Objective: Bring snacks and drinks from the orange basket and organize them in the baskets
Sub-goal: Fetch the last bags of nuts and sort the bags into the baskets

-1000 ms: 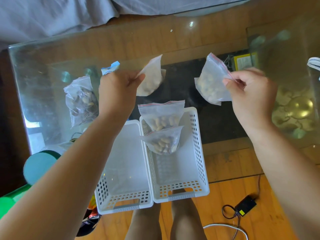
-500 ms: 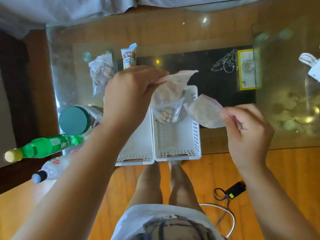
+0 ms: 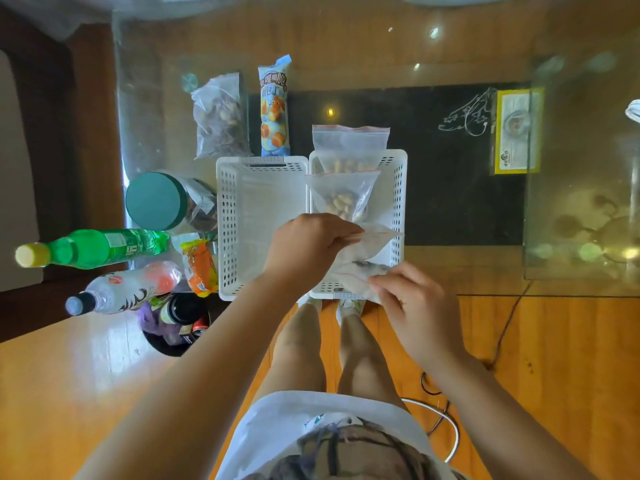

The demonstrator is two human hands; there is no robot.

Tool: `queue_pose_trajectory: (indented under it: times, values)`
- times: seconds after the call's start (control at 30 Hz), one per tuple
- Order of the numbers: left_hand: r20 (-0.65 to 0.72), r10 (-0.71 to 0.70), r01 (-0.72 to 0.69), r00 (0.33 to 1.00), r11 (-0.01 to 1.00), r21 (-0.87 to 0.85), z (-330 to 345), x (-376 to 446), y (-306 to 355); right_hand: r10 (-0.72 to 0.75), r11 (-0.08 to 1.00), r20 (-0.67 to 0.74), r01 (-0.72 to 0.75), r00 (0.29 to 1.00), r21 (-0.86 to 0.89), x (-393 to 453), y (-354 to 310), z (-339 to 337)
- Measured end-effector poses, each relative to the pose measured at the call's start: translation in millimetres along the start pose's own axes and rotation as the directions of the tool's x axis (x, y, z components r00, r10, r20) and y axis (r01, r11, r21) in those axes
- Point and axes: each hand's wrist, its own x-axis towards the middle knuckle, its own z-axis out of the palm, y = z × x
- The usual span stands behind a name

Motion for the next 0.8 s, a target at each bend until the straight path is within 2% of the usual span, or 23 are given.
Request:
queue_pose_trajectory:
  times: [0.13, 0.3, 0.43, 0.6, 0.73, 0.8]
  values:
    - [0.116, -0.109, 0.110, 0.987, 0.994, 0.000, 18.2, 11.9, -18.4, -0.017, 0.999, 0.100, 0.022, 0.995, -0.047, 8.1, -0.4, 21.0]
    - [0.256, -0.210, 0.186, 0.944, 0.976, 0.114, 30.9, 36.4, -38.1, 0.069, 0.997, 0.290, -0.054, 0.954, -0.061, 26.6, 8.2, 47.2]
    - [0.292, -0.219, 0.191, 0.931, 0.974, 0.122, 36.0, 45.8, -46.8, 0.172, 0.974, 0.363, -0.214, 0.916, 0.079, 35.6, 13.2, 61.2]
    - [0.253, -0.276, 0.228, 0.927, 0.952, 0.203, 32.6, 43.3, -59.4, 0.215, 0.953, 0.433, -0.285, 0.875, 0.103, 41.5, 18.5, 65.0]
    - [0.221, -0.263, 0.223, 0.939, 0.956, 0.189, 27.4, 41.4, -62.0, 0.196, 0.946, 0.482, -0.294, 0.854, 0.136, 46.5, 20.3, 65.9]
    - [0.179, -0.258, 0.227, 0.949, 0.958, 0.178, 26.7, 41.7, -60.6, 0.204, 0.947, 0.461, -0.294, 0.864, 0.132, 51.4, 20.7, 66.6]
